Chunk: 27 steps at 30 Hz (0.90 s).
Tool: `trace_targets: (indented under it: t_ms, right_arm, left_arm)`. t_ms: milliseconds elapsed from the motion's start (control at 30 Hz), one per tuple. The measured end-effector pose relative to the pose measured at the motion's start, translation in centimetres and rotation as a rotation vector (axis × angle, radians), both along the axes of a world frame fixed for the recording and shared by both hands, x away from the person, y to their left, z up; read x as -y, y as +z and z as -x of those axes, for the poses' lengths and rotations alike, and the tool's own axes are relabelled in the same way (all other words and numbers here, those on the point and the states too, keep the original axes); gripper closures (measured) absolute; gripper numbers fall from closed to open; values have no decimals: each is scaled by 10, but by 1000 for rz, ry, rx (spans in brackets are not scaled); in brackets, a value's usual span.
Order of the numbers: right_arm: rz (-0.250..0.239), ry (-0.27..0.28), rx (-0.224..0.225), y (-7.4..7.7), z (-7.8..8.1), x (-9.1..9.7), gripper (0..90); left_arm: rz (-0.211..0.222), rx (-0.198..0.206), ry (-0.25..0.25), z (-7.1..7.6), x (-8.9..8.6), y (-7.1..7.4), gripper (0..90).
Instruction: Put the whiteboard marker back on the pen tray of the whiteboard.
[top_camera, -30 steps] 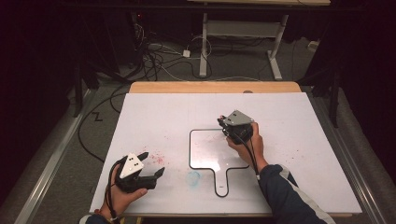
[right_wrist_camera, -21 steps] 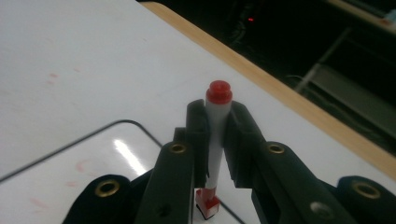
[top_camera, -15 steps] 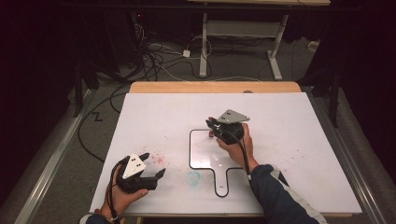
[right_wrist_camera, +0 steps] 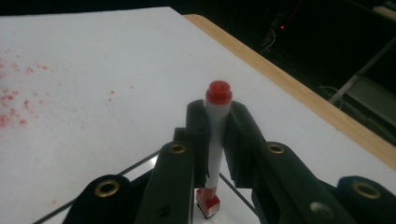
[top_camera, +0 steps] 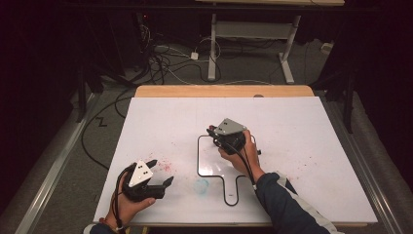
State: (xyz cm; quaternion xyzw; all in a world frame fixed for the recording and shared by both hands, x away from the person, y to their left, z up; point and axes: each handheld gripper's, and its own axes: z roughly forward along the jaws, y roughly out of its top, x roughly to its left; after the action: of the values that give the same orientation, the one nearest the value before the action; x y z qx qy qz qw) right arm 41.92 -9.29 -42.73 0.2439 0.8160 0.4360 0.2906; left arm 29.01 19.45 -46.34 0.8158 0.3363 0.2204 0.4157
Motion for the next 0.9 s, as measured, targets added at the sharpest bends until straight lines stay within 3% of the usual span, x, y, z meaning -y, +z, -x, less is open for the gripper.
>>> trace_targets:
  t_ms: [133,233,300,400,500,600,700,833,900]
  right_arm:
    - [-98,83,-78,-1,7,-5,816]
    - [-53,77,-44,0,12,-7,817]
    - [14,22,12,0,8,-1,817]
    - [57,-45,50,-1,0,11,817]
    - [13,-53,27,-1,-3,17,816]
    - [-70,26,-42,-1,5,11,815]
    - [-14,45,-12,0,14,5,816]
    - [59,-58,40,0,4,27,816]
    - [56,-108,36,1,-3,41,816]
  left_arm:
    - [0,-4,-3,0,-1,0,197]
    - [1,-1,-4,1,-1,0,197]
    - [-1,-3,-4,2,-1,0,197]
    - [2,-2,-2,2,-1,0,197]
    - [4,0,0,2,-2,1,197]
    - [1,-4,-4,2,-1,0,197]
    - [-3,-3,-10,2,1,0,197]
    - [2,-3,-9,3,-1,1,197]
    - [0,-3,-8,3,-1,1,197]
